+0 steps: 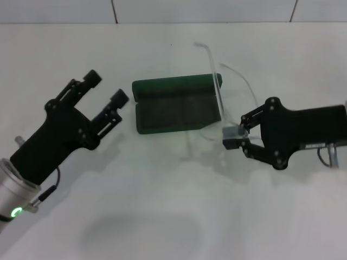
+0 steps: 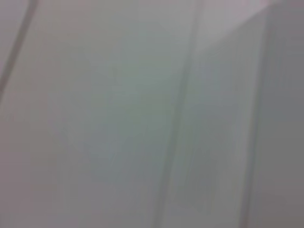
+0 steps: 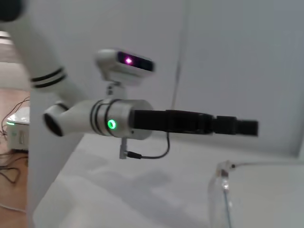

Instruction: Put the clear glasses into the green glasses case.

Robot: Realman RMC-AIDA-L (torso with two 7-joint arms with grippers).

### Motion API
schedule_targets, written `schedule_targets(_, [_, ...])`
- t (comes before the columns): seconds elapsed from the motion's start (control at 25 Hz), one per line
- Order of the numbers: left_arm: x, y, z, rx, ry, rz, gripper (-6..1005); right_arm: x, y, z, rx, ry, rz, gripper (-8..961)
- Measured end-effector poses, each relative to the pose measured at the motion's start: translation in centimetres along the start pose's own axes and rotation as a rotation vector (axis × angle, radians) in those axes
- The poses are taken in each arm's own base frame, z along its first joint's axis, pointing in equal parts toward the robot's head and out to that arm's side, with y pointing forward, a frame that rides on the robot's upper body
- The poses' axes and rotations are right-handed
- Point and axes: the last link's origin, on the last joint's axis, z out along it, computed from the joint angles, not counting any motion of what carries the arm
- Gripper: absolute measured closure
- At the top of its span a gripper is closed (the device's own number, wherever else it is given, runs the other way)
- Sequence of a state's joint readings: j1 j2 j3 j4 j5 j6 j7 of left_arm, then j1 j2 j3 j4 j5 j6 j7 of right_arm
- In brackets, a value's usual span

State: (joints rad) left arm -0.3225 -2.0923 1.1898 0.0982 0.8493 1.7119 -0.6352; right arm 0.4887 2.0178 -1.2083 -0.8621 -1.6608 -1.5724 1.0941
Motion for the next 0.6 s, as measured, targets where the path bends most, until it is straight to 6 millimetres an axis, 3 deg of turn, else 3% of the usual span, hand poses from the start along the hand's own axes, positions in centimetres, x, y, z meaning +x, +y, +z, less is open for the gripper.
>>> schedule_targets(0.2, [1.1,1.0,1.6,-0.201,-0.009,-0.059,271,2.0,1.5,0.4,0.058,-0.093,-0.192,829])
schedule_targets(0.4, [1.8,1.6,4.1,-0.373,-0.059,-0.114,275,2.7,2.3,1.1,0.044,-0.097,-0.226,829])
schedule_targets(0.6, [3.1,2.6,4.9,-0.527,-0.043,-0.141,274,2.7,2.6,1.4,0.027,-0.097,-0.233,829])
